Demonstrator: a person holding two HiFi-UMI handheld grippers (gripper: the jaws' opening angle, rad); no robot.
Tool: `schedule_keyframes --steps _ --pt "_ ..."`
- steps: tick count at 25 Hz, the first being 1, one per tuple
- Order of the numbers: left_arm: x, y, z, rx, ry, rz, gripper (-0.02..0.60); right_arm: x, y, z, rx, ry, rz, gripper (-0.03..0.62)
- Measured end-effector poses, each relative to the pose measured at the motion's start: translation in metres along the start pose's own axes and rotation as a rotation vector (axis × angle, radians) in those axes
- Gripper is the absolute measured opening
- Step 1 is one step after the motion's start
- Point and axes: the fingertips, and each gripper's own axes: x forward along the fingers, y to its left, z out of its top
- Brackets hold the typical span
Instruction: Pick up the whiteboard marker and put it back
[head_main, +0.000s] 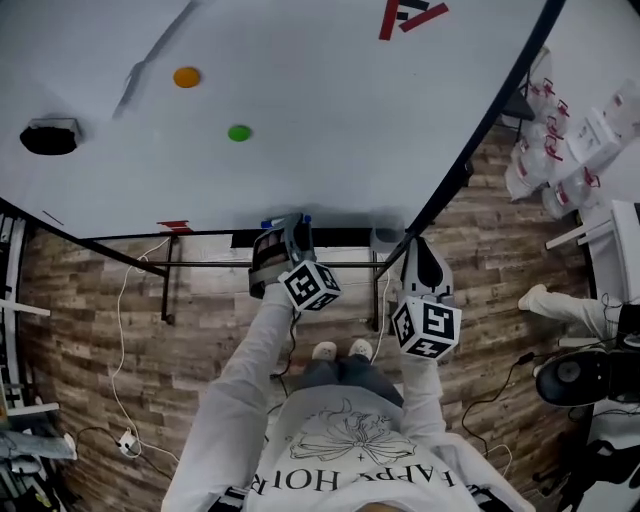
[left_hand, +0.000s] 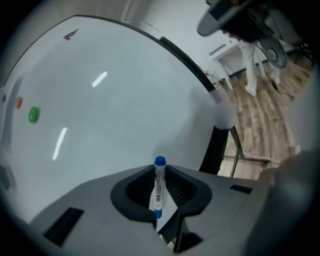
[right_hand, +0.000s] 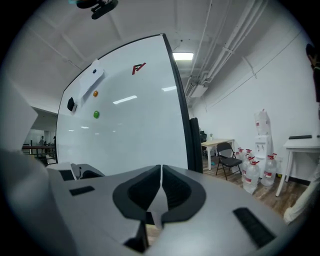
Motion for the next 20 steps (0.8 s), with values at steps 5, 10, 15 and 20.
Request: schedule_keyframes --steps 5,10,15,20 --pt "0.022 -0.043 -0.006 0.194 0.009 -0.053 0.063 -0.005 -0.011 -0.008 -0.004 0.018 -0.038 0.011" --pt "0.034 -0.072 -0.01 0.269 0.029 -0.099 0.063 -0.007 -0.02 -0.013 -0.008 0.032 -0.068 0.011" --pt "0.045 -0.095 -0.018 0.292 0.07 -0.139 0.063 -0.007 -0.027 -0.021 -0.009 0.046 -0.092 0.01" --pt "0.053 -0.105 -0.022 0.311 0.102 -0.152 0.063 -0.01 -0.031 -0.022 -0.011 0.055 -0.101 0.011"
